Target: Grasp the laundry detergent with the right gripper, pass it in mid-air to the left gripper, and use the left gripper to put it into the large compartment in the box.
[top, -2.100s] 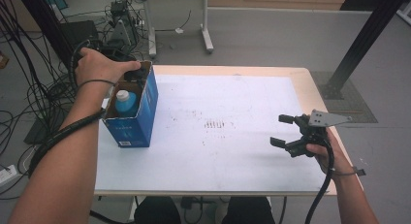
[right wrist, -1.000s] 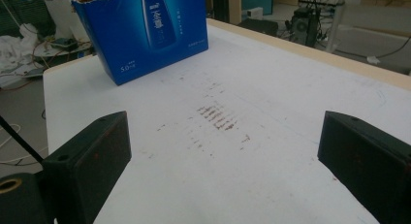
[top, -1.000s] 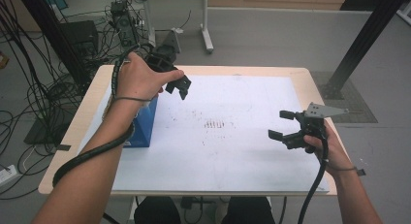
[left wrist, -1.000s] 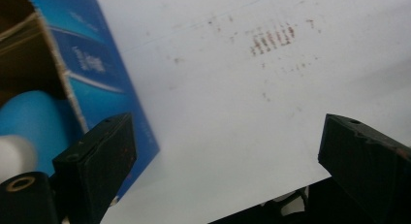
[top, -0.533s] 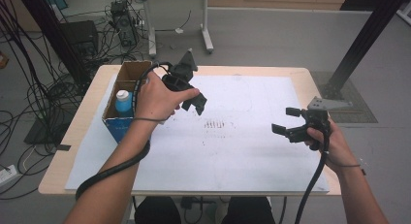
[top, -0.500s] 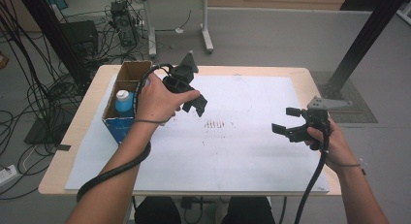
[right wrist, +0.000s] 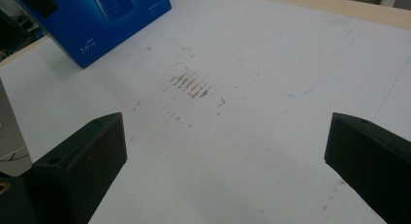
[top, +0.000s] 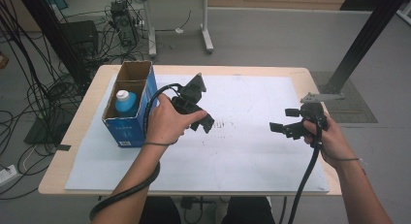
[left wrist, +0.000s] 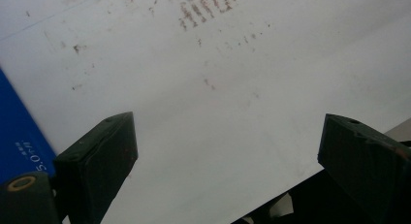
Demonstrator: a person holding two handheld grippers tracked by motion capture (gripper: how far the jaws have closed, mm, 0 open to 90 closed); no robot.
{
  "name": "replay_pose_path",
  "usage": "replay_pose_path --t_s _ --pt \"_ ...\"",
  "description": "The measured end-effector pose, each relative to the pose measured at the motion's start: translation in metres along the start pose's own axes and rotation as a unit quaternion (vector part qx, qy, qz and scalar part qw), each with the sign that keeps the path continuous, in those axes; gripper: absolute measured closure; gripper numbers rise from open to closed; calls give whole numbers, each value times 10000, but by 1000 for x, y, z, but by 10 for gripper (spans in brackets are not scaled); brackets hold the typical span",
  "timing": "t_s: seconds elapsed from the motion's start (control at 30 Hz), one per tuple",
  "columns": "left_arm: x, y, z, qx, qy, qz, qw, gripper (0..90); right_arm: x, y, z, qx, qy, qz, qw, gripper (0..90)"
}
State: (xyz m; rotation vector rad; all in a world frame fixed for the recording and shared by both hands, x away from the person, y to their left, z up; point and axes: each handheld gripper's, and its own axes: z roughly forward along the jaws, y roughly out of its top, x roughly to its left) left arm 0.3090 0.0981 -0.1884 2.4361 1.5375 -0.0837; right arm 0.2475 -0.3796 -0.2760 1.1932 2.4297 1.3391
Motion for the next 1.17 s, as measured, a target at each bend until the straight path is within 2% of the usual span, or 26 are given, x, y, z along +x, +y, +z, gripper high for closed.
replay_pose_path --t_s 0.27,0.53,0.93,1.17 --pt "-6 3 27 109 -48 15 9999 75 2 5 0 92 -36 -25 9999 10" --pt "-12 5 41 146 -125 67 9998 75 -2 5 2 159 -19 -6 9999 10" --pt "-10 4 53 235 -152 25 9996 76 -3 5 5 179 -24 2 9998 11" --pt "-8 1 53 212 -153 -20 9997 76 -1 5 6 168 -30 -31 9998 10"
